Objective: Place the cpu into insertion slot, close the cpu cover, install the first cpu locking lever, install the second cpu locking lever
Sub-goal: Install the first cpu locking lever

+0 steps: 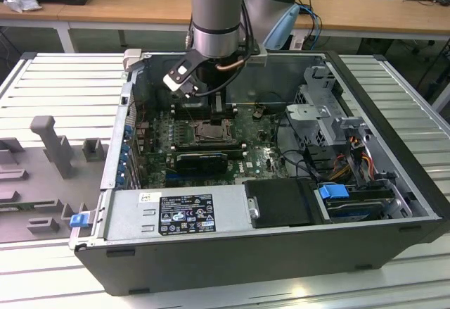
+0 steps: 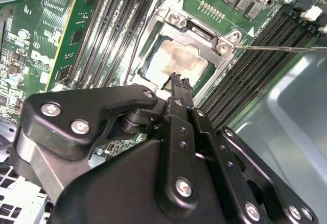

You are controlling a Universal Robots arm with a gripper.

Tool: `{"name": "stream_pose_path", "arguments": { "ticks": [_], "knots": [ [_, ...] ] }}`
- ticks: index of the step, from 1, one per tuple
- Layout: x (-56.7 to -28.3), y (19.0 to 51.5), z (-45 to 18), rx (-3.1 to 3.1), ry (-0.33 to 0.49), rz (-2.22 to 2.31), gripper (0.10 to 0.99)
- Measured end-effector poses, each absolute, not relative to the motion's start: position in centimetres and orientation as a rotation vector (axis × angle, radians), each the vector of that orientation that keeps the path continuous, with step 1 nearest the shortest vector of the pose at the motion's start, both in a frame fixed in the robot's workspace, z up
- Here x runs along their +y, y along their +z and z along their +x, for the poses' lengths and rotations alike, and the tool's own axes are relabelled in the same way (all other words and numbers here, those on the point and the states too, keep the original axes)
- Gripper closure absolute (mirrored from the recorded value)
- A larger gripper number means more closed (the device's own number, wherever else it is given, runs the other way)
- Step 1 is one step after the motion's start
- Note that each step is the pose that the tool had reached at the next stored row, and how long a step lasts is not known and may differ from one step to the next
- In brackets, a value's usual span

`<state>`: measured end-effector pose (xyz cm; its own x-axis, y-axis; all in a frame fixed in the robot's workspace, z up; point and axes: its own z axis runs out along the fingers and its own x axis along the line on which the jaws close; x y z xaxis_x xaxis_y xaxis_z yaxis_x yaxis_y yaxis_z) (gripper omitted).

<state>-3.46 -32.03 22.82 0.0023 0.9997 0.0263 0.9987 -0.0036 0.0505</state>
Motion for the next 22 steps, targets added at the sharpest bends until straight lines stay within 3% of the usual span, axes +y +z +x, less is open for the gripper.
{"name": "stream_pose_path", "arguments": {
  "ticks": [22],
  "knots": [
    [-32.0, 26.7, -3.5, 2.207, 0.085, 2.210, 0.980]
  ]
}}
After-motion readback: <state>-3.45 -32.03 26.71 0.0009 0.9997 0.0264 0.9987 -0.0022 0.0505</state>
